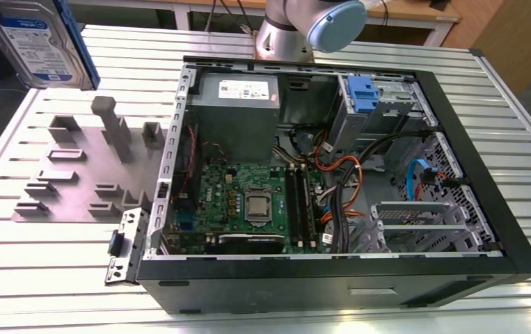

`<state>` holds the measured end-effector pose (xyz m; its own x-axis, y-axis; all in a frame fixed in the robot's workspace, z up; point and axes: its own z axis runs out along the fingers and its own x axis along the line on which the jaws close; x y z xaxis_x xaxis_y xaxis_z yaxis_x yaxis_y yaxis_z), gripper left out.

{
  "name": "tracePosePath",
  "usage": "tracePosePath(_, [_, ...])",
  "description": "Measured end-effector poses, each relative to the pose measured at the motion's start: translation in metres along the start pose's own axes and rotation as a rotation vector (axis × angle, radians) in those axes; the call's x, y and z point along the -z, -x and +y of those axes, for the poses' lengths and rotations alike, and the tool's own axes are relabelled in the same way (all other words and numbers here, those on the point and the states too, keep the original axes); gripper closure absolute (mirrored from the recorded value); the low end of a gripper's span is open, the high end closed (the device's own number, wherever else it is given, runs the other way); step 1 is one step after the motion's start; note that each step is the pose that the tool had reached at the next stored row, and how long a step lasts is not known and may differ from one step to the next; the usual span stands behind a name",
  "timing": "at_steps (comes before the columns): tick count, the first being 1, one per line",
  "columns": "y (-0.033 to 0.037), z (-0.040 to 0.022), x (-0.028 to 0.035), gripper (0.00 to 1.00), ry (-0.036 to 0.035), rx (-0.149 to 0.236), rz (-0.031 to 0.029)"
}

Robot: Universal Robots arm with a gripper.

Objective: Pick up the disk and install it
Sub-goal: 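Pick up the disk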

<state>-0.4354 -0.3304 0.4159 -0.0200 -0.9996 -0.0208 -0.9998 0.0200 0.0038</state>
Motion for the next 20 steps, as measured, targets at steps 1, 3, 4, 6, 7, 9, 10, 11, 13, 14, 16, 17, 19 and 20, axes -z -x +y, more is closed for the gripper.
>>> tracePosePath(1, [0.0,0.0,0.0003,0.64,0.0001,0.0,0.0])
tracePosePath(3, [0.0,0.0,0.0009,0.64,0.0,0.0,0.0])
tracePosePath(4, [0.0,0.0,0.0012,0.64,0.0,0.0,0.0])
tracePosePath(6, [0.0,0.0,0.0018,0.64,0.0,0.0,0.0])
tracePosePath(7, [0.0,0.0,0.0021,0.64,0.0,0.0,0.0])
tracePosePath(9, [0.0,0.0,0.0027,0.64,0.0,0.0,0.0])
tracePosePath(10, [0.0001,0.0,0.0031,0.64,0.0,0.0,0.0])
tracePosePath(11, [0.0001,0.0,0.0035,0.64,0.0,0.0,0.0])
tracePosePath(13, [0.0001,0.0,0.0043,0.64,0.0,0.0,0.0])
tracePosePath(14, [0.0001,0.0,0.0047,0.64,0.0,0.0,0.0])
tracePosePath(16, [0.0001,0.0,0.0056,0.64,0.0001,0.0,0.0])
tracePosePath(17, [0.0001,0.0,0.006,0.64,0.0001,0.0,0.0001])
tracePosePath(19, [0.0001,0.0,0.0067,0.64,0.0,0.0,-0.0001])
tracePosePath(20, [0.0001,0.0,0.007,0.64,0.0,0.0,0.0])
